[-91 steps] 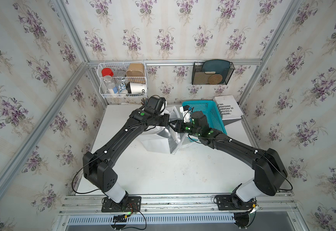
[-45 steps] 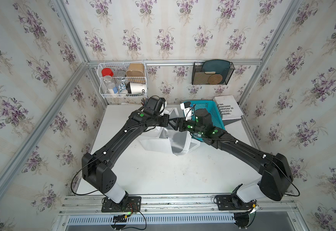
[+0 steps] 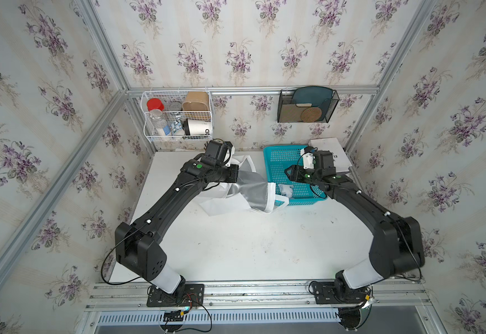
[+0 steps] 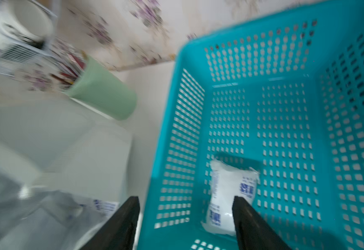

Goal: Place the ice pack in the delivery bag
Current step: Place the ice pack in the delivery bag, then pick up the ice pack from the bin.

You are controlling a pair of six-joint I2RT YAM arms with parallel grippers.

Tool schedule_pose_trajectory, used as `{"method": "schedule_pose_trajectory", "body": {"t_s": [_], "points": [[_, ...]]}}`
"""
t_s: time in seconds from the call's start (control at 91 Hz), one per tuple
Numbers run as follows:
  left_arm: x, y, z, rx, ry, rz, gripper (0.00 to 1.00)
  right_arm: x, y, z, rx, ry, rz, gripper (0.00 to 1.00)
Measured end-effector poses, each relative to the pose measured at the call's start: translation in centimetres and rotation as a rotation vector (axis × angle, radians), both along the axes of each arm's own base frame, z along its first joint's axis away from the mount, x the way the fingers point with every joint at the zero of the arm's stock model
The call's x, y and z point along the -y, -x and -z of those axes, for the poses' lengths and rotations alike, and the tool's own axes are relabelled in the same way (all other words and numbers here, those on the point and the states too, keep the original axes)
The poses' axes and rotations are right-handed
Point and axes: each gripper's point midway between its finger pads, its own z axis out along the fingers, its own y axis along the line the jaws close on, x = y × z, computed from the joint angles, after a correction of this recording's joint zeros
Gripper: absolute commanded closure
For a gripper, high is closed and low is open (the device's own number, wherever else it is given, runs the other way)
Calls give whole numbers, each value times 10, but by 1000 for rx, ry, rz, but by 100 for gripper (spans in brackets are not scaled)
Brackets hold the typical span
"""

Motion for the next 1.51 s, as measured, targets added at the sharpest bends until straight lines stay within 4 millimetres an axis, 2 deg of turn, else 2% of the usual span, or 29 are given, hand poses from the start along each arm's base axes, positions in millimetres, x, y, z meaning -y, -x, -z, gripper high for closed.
{"method": "schedule_pose_trajectory", "body": {"t_s": [0.077,0.165,0.44,0.692,0.945,1.121,1.22,1.363,1.45,1.505], "points": [[1,1,0,-3,5,5,100,5,7,36,-144,50,10,15],[2,2,1,-4,10,10,100,8,15,57,-232,102,32,8],[1,4,2,-4,14,11,100,6,3,112,-383,236,77,8],[1,4,2,2,19,10,100,6,-6,142,-431,313,80,18],[1,4,2,0,23,10,100,8,-11,146,-417,350,74,40],[1,4,1,-1,27,9,100,9,-11,141,-384,337,69,49],[1,4,1,0,28,9,100,12,-11,123,-341,319,79,53],[1,4,1,-1,30,10,100,25,-20,62,-175,284,130,54],[1,4,1,-1,30,10,100,33,-21,11,-40,247,161,55],[2,4,1,-1,31,10,100,31,-17,-25,60,191,154,55]]}}
